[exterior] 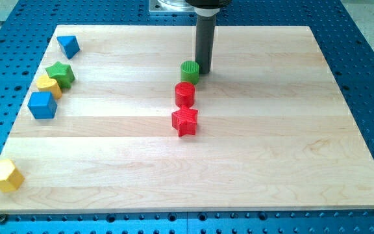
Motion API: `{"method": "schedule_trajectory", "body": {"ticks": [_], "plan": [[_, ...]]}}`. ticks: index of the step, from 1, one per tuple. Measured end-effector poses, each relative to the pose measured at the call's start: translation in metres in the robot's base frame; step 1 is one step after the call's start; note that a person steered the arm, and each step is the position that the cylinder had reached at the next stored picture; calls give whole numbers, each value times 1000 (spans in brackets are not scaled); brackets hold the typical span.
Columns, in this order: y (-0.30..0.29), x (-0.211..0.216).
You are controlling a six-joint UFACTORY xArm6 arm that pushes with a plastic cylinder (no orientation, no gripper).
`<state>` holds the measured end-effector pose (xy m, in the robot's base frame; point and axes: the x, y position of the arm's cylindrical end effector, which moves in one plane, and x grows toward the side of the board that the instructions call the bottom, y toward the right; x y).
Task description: Place the green star above the green circle
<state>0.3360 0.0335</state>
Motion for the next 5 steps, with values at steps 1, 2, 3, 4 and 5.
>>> {"method": "schedule_trajectory", "body": {"ticks": [1,2,3,4,5], "plan": [[-27,-30],[-157,-53],[-264,-38],[-315,-12],[-311,23]]}}
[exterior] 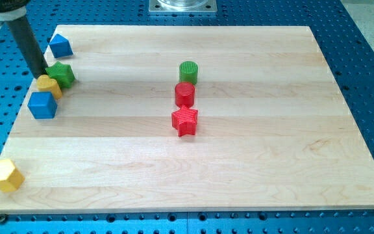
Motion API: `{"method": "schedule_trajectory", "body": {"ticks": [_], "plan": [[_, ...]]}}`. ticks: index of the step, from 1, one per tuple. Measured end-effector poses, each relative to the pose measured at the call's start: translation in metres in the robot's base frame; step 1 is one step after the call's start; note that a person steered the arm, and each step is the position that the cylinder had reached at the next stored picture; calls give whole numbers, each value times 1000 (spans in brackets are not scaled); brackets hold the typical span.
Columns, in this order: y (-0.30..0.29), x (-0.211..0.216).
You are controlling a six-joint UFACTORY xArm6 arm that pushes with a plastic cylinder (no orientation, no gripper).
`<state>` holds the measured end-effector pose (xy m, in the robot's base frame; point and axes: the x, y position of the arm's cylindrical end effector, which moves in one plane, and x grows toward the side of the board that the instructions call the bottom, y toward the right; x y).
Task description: Place the green star above the green circle
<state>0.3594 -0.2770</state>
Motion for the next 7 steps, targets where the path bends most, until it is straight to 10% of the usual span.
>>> {"method": "schedule_trajectory", "body": {"ticks": [2,4,6,7], "plan": [[126,2],[146,51],[181,-18],[147,50]]}}
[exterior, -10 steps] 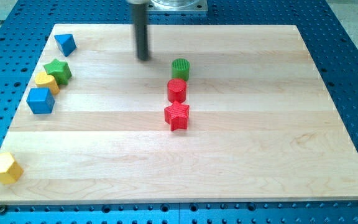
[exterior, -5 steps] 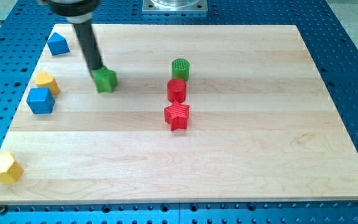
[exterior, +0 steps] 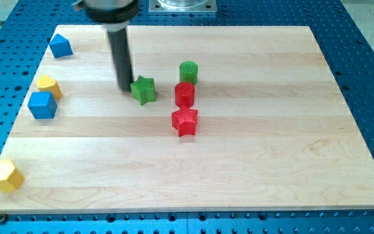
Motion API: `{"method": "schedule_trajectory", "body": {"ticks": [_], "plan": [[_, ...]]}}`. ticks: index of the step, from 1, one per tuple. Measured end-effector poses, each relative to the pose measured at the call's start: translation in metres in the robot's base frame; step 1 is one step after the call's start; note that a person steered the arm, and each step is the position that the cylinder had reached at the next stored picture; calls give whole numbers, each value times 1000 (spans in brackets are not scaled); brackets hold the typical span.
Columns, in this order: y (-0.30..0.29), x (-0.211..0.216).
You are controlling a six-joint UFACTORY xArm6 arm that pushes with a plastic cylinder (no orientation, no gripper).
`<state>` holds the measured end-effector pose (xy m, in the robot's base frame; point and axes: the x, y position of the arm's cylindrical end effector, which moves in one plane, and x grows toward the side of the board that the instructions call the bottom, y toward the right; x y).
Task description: Place the green star above the green circle
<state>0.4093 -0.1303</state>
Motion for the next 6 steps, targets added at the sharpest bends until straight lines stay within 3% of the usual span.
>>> {"method": "schedule_trajectory", "body": {"ticks": [1,2,3,4,5,6], "plan": [[-11,71],[27,26],[58,-60],[57,-77],[33,-18],[68,-25]]}}
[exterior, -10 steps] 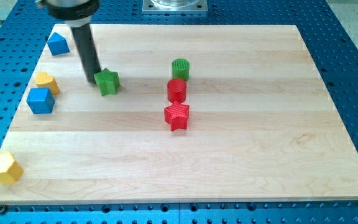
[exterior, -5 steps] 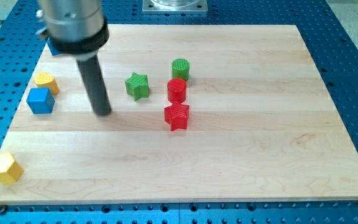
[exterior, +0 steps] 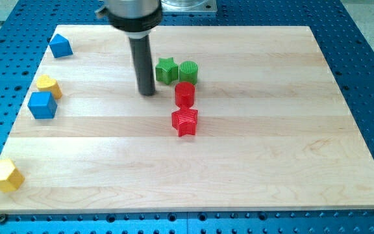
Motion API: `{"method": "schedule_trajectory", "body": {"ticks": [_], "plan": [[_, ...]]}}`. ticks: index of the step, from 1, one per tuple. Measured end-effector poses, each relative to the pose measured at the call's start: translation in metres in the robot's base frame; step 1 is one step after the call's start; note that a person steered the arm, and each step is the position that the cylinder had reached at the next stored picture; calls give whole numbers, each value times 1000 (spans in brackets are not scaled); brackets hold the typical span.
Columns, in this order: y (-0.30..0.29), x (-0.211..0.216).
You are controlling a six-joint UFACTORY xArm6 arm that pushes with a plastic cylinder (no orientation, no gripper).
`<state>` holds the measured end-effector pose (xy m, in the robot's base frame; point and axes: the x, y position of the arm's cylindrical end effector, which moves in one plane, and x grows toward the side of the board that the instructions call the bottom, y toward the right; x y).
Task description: Place the green star above the green circle
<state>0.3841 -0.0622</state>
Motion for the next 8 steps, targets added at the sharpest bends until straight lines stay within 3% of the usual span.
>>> {"method": "schedule_trajectory", "body": {"ticks": [2,3,4,8], "plan": [[44,-76],[-7,-82],[25,-111],[62,-111]]}}
